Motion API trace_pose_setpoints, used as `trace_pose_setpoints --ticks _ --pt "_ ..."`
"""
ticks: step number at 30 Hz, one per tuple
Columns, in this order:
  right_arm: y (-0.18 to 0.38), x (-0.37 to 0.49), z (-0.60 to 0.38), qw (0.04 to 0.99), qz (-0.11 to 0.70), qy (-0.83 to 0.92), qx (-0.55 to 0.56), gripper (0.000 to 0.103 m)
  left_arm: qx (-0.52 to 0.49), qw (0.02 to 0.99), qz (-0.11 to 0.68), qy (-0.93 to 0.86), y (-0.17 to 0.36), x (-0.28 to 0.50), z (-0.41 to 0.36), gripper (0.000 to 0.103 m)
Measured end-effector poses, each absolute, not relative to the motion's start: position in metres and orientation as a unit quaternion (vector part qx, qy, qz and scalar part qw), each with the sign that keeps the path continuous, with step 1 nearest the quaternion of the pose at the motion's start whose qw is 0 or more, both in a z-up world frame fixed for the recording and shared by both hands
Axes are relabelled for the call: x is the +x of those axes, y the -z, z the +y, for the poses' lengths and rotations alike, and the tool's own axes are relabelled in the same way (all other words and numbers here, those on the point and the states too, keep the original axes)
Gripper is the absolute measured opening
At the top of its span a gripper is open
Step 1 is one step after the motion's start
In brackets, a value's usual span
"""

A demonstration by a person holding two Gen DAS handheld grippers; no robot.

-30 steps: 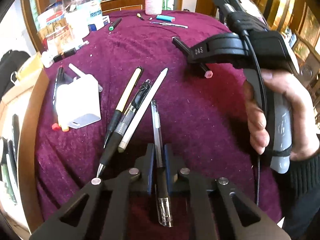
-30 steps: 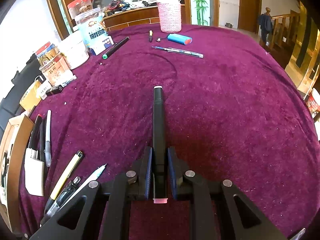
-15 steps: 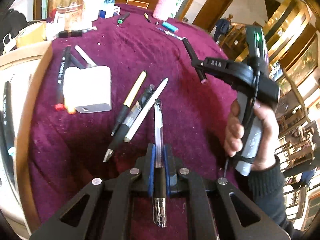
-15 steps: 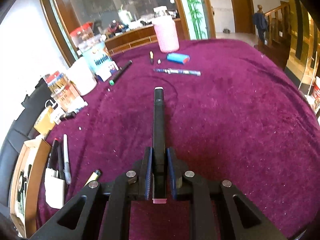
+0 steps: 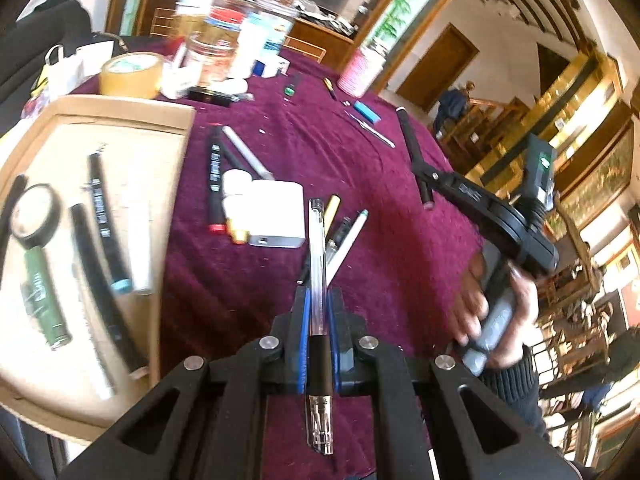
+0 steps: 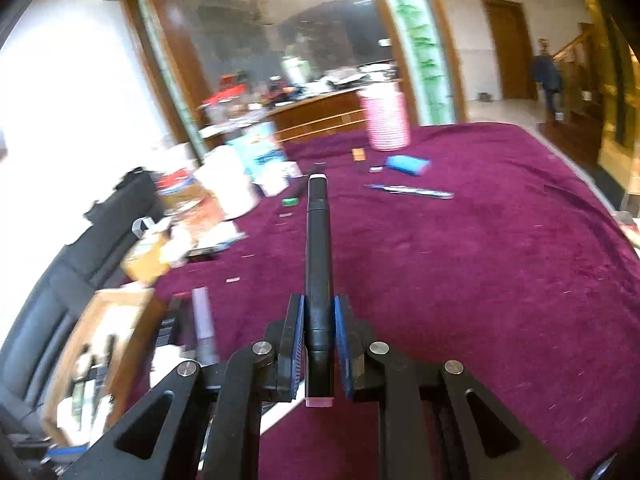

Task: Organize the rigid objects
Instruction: 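Carry the pink-capped marker and clear pen over the tray with both tools, then open both tools to release the marker and pen into the tray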

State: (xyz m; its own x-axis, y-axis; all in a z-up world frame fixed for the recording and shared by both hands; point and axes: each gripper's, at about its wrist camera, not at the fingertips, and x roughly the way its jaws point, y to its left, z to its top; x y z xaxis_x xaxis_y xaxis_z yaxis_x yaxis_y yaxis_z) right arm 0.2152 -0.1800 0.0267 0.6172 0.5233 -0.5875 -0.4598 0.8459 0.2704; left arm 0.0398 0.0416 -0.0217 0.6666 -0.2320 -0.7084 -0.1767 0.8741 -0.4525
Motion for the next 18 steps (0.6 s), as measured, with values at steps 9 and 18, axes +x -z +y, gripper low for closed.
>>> trace_pose_setpoints --ticks 9,18 --pt "-0.039 0.139 -0.08 0.827 0.372 -0.42 0.033 0.016 -0.278 0.886 0.37 -0.02 0.003 0.009 0.104 0.008" --pt "0.001 0.11 0.015 0.767 0.439 -0.467 -0.016 0.016 -0.332 0.863 0.368 -0.098 0.02 -0.005 0.192 0.008"
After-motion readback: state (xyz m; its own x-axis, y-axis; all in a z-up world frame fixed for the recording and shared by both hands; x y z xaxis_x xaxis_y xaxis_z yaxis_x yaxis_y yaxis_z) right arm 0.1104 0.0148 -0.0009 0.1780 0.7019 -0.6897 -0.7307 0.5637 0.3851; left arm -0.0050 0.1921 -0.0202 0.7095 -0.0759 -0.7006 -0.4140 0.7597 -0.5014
